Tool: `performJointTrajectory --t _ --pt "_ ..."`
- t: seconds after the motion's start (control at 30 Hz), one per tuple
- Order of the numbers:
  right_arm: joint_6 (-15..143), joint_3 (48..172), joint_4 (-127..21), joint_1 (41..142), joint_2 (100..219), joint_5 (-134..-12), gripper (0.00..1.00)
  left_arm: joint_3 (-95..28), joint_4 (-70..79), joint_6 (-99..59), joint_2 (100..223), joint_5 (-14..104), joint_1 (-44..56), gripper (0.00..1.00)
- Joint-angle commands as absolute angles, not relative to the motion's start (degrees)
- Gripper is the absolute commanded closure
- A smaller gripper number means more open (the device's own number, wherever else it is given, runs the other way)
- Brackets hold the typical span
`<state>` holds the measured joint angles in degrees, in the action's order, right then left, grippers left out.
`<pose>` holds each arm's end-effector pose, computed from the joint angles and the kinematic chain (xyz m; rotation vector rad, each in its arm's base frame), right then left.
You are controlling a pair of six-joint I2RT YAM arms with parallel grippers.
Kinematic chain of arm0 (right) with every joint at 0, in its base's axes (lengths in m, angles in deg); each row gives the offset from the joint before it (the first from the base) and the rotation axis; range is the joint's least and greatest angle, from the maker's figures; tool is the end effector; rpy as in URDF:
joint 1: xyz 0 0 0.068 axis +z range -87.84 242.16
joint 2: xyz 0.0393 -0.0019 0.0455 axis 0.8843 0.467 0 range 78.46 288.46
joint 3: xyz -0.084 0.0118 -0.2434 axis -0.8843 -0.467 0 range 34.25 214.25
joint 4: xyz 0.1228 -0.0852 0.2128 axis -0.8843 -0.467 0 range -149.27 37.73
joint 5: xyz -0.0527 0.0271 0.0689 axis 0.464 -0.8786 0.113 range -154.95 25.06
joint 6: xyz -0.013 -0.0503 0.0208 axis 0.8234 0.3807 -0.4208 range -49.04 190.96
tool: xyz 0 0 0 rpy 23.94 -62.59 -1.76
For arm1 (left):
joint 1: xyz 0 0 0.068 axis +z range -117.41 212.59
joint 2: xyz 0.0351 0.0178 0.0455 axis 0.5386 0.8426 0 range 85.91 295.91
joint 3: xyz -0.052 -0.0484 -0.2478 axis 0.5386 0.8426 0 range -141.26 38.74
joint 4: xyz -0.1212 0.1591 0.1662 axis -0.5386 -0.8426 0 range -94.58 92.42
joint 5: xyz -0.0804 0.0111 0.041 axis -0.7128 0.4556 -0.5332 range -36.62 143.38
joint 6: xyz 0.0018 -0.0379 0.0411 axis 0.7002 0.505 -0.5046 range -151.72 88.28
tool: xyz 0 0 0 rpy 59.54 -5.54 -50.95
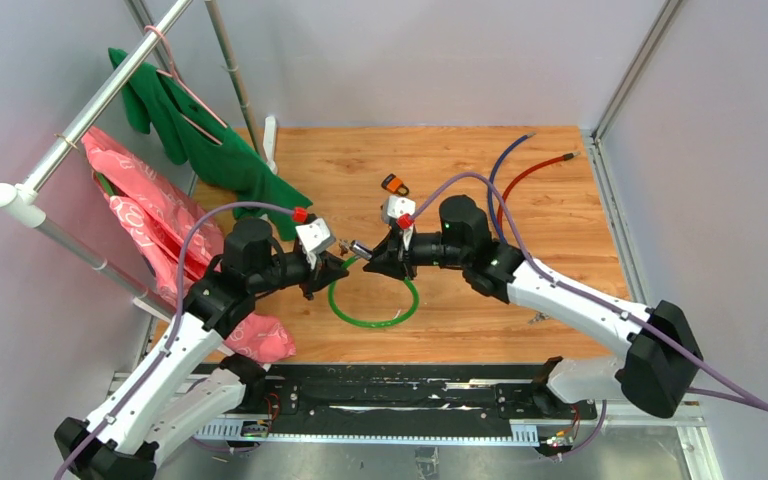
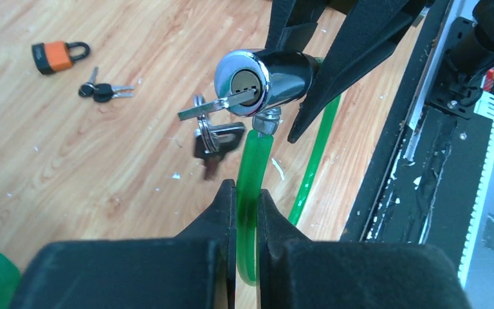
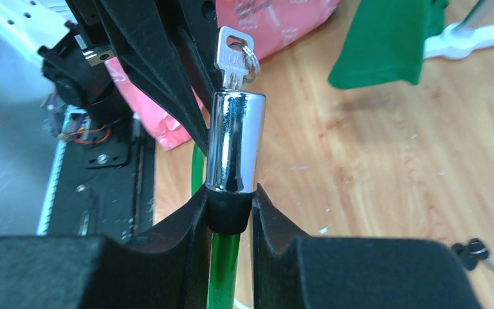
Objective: Lock with the key
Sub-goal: Lock the lock.
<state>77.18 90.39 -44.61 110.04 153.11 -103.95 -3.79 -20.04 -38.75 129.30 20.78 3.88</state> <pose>0.1875 0.2434 0.3131 -1.2739 1.3486 1.1129 0.1494 -0.1055 0.2984 0.9611 1.7512 -0.8061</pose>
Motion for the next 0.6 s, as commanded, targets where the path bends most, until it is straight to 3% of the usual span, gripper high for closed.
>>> performJointTrajectory --t 0.0,0.57 --pt "80.6 83.6 -28.5 112.1 153.5 -99.1 1.0 -6.0 -14.2 -44.3 130.2 18.3 3.3 1.0" --pt "84.4 78.5 -26.7 112.4 158.7 -98.4 1.0 7.0 0.1 -40.7 129.9 20.7 2.1 1.0"
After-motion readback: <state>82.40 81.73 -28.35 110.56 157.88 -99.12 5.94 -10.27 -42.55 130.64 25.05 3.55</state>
